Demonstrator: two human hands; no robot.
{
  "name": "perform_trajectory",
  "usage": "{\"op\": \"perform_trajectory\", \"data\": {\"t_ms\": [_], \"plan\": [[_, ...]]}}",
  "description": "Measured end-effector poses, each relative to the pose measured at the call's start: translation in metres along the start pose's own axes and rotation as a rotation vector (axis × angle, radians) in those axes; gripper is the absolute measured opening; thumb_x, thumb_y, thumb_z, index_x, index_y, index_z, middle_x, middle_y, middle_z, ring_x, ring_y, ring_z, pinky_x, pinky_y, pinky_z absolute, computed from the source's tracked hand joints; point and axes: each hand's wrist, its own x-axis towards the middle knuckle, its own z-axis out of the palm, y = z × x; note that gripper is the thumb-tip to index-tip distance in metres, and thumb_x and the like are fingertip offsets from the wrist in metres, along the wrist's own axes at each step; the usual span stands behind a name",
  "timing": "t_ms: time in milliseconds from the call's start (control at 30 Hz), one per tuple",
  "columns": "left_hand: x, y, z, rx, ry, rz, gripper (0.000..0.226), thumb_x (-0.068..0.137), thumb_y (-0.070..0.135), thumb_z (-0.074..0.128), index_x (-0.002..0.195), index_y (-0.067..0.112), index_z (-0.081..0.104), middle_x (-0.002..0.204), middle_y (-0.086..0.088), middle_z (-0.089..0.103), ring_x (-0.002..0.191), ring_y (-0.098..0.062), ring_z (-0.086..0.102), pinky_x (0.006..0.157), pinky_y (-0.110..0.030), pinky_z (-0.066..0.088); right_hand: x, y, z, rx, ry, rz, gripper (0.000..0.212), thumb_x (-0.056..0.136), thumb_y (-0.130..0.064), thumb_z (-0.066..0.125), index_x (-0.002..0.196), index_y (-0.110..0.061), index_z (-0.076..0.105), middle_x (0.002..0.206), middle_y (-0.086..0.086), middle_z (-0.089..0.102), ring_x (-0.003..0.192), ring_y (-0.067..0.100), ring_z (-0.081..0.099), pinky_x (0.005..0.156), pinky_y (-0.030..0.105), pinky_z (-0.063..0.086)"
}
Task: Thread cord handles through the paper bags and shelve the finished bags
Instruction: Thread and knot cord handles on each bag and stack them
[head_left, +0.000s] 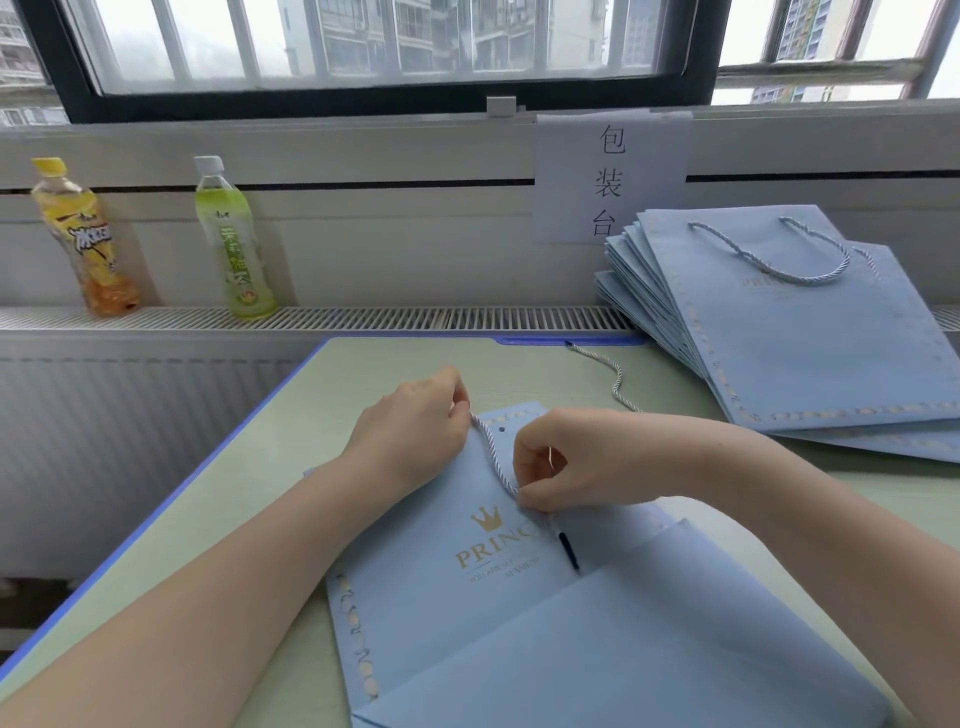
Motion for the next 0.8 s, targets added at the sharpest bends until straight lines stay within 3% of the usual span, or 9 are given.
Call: {"op": "perform_trajectory", "data": {"t_ms": [67, 133, 233, 300, 433, 500, 567, 667, 800], "plan": [[0.0, 0.001, 0.0, -0.02, 0.022, 0.021, 0.016, 0.096, 0.027, 0.039, 0.094, 0.02, 0.053, 0.092, 0.002, 0.061, 0.091, -0.026, 0.054, 0.071, -0.033, 0.038, 0.005, 0.005, 0.002, -0.081, 0.102, 0.025, 0.018, 0.087, -0.025, 0.054, 0.09, -0.009, 0.06, 0.085, 0.008, 0.06, 0.07, 0.021, 0.05, 0.06, 0.034, 0.043], [-0.001, 0.003, -0.001, -0.042, 0.02, 0.06, 0.017, 0.097, 0.029, 0.04, 0.088, 0.021, 0.052, 0.085, 0.004, 0.058, 0.088, -0.027, 0.055, 0.07, -0.034, 0.04, 0.012, 0.014, 0.004, -0.103, 0.292, 0.043, 0.014, 0.09, -0.024, 0.05, 0.089, -0.011, 0.055, 0.08, 0.005, 0.057, 0.07, 0.023, 0.05, 0.059, 0.032, 0.041], [-0.003, 0.005, 0.0, -0.066, -0.033, 0.114, 0.016, 0.097, 0.033, 0.043, 0.087, 0.024, 0.052, 0.08, 0.01, 0.055, 0.086, -0.023, 0.056, 0.076, -0.037, 0.046, 0.019, 0.027, 0.003, 0.167, 0.58, -0.012, 0.006, 0.093, -0.02, 0.048, 0.087, -0.021, 0.049, 0.074, -0.006, 0.062, 0.058, 0.014, 0.054, 0.054, 0.034, 0.048], [-0.003, 0.005, 0.003, -0.1, -0.05, 0.134, 0.011, 0.095, 0.037, 0.047, 0.092, 0.029, 0.053, 0.081, 0.014, 0.056, 0.085, -0.018, 0.057, 0.079, -0.037, 0.047, 0.021, 0.029, 0.0, 0.293, 0.72, -0.108, 0.01, 0.093, -0.012, 0.052, 0.087, -0.021, 0.053, 0.073, -0.007, 0.063, 0.053, 0.005, 0.05, 0.05, 0.022, 0.044], [-0.001, 0.007, 0.003, -0.283, 0.015, 0.227, 0.05, 0.087, 0.04, 0.061, 0.132, 0.033, 0.041, 0.104, 0.013, 0.057, 0.092, -0.01, 0.055, 0.081, -0.032, 0.044, 0.022, 0.02, 0.005, 0.391, 0.677, -0.237, 0.02, 0.09, -0.002, 0.057, 0.085, -0.021, 0.061, 0.071, -0.014, 0.06, 0.058, 0.002, 0.054, 0.06, 0.014, 0.043], [-0.002, 0.008, 0.003, -0.311, 0.044, 0.299, 0.037, 0.087, 0.035, 0.064, 0.121, 0.03, 0.054, 0.102, 0.012, 0.06, 0.092, -0.009, 0.055, 0.079, -0.031, 0.045, 0.024, 0.019, 0.012, 0.412, 0.649, -0.26, 0.023, 0.089, -0.001, 0.058, 0.084, -0.023, 0.061, 0.072, -0.013, 0.06, 0.059, 0.006, 0.054, 0.063, 0.018, 0.045], [-0.003, 0.009, 0.004, -0.303, 0.054, 0.306, 0.01, 0.088, 0.031, 0.061, 0.094, 0.024, 0.066, 0.081, 0.011, 0.065, 0.078, -0.009, 0.058, 0.074, -0.035, 0.048, 0.026, 0.02, 0.015, 0.397, 0.673, -0.248, 0.025, 0.09, -0.002, 0.056, 0.083, -0.026, 0.058, 0.075, -0.009, 0.061, 0.062, 0.01, 0.055, 0.064, 0.021, 0.046], [-0.005, 0.009, 0.003, -0.345, 0.091, 0.304, 0.018, 0.093, 0.022, 0.057, 0.076, 0.022, 0.064, 0.061, 0.009, 0.062, 0.056, -0.003, 0.052, 0.065, -0.032, 0.045, 0.028, 0.023, 0.014, 0.335, 0.717, -0.194, 0.014, 0.092, -0.002, 0.053, 0.093, -0.014, 0.06, 0.074, -0.008, 0.057, 0.058, 0.005, 0.053, 0.06, 0.015, 0.042], [-0.008, 0.014, -0.006, -0.481, 0.07, 0.382, 0.021, 0.093, 0.021, 0.057, 0.073, 0.02, 0.066, 0.065, 0.005, 0.063, 0.063, -0.01, 0.057, 0.067, -0.027, 0.045, 0.03, 0.026, 0.013, 0.499, 0.834, -0.112, 0.02, 0.094, -0.004, 0.049, 0.089, -0.014, 0.066, 0.084, 0.001, 0.057, 0.059, 0.003, 0.057, 0.063, 0.016, 0.048]]}}
